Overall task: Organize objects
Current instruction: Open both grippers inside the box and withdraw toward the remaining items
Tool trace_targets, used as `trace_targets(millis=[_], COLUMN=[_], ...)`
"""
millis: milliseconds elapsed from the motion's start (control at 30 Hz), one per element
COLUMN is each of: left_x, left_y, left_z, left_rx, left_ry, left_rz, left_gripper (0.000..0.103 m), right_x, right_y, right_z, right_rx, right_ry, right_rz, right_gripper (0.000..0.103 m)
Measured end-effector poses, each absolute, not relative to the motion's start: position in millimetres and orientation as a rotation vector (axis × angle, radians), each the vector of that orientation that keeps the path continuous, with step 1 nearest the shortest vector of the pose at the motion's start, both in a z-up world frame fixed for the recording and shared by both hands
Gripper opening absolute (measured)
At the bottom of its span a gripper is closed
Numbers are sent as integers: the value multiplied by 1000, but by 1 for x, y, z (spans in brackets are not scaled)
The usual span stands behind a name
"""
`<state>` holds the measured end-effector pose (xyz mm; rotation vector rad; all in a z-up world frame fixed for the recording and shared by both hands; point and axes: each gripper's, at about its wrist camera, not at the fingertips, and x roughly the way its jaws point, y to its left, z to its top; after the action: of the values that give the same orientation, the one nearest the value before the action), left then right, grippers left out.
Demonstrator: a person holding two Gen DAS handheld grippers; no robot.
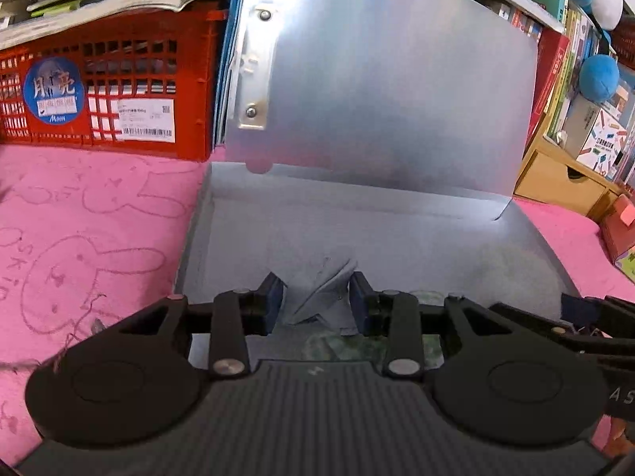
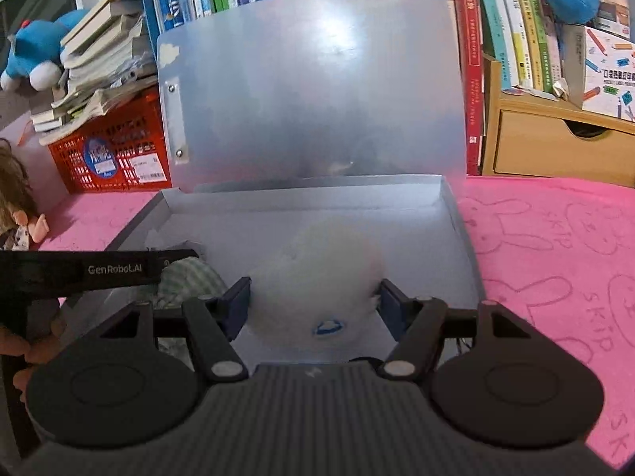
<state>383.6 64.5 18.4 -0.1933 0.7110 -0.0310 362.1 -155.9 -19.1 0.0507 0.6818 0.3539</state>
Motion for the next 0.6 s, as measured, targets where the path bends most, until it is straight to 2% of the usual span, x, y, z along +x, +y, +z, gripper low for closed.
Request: trace_targets(millis=[33,67,100,233,467,600], left_x=[384,384,384,374,339,310], left_y=[64,65,66,69,64,61], left_z=[19,20,22,36,65,77], left_rx=[-196,-205,-216,-234,-195,-179], left_ry=[717,724,729,714,663,649], left_rz=[-31,-34,-43,-54,-82,-100], left_gripper=[43,47,50,68,81,84], right_x=[362,362,360,349,316,286], right_y=[-155,-154,-155,-161,-174,-180], right_z=[-19,-18,-15,3,34,45], right_rx=[45,44,49,90,83,62], right_ry=[682,679,666,622,557,530], right_rz=[357,358,353,377,357,359], right_gripper=[72,80,83,89,94,96])
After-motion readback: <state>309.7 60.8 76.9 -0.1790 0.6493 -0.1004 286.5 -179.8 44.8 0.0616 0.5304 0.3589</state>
